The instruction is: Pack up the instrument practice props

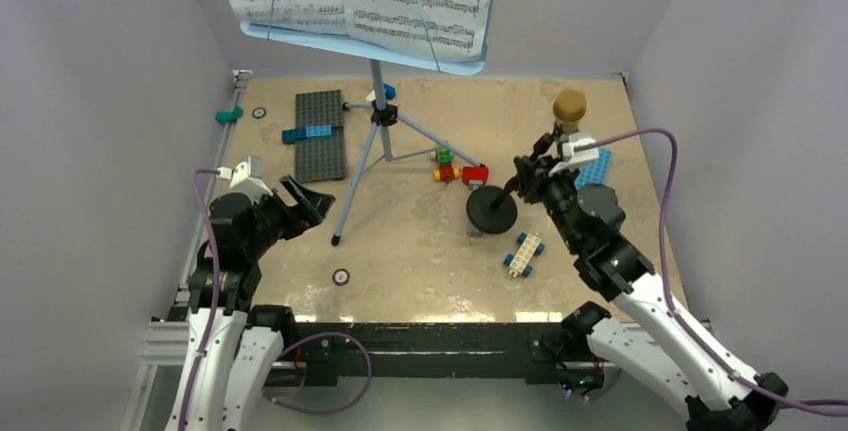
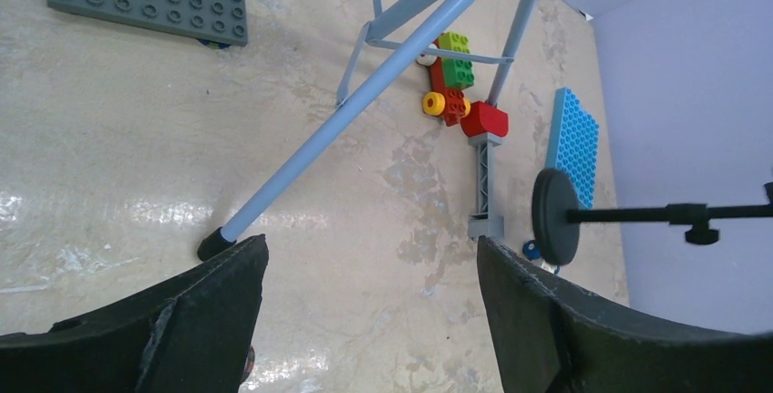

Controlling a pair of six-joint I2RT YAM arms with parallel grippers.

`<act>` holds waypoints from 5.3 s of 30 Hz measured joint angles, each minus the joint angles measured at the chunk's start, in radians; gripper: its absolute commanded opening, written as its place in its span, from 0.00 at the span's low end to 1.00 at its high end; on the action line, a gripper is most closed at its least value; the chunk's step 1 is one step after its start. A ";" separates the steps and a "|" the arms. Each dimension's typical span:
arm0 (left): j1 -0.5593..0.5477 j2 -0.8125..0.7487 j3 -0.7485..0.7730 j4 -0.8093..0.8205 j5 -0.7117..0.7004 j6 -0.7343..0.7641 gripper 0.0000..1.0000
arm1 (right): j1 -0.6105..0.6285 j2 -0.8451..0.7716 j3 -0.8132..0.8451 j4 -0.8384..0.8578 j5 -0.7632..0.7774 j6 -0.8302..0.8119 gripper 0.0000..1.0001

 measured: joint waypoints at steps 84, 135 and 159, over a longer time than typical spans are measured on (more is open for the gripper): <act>-0.913 0.159 -0.024 0.544 -0.182 0.370 0.97 | 0.611 -0.267 -0.223 -0.400 -0.014 0.310 0.95; -1.107 0.492 0.030 0.913 -0.534 0.565 0.00 | 0.611 -0.102 -0.241 -0.285 -0.007 0.391 0.81; -1.138 0.449 0.013 0.883 -0.652 0.533 0.00 | 0.612 0.158 -0.261 0.008 0.012 0.238 0.54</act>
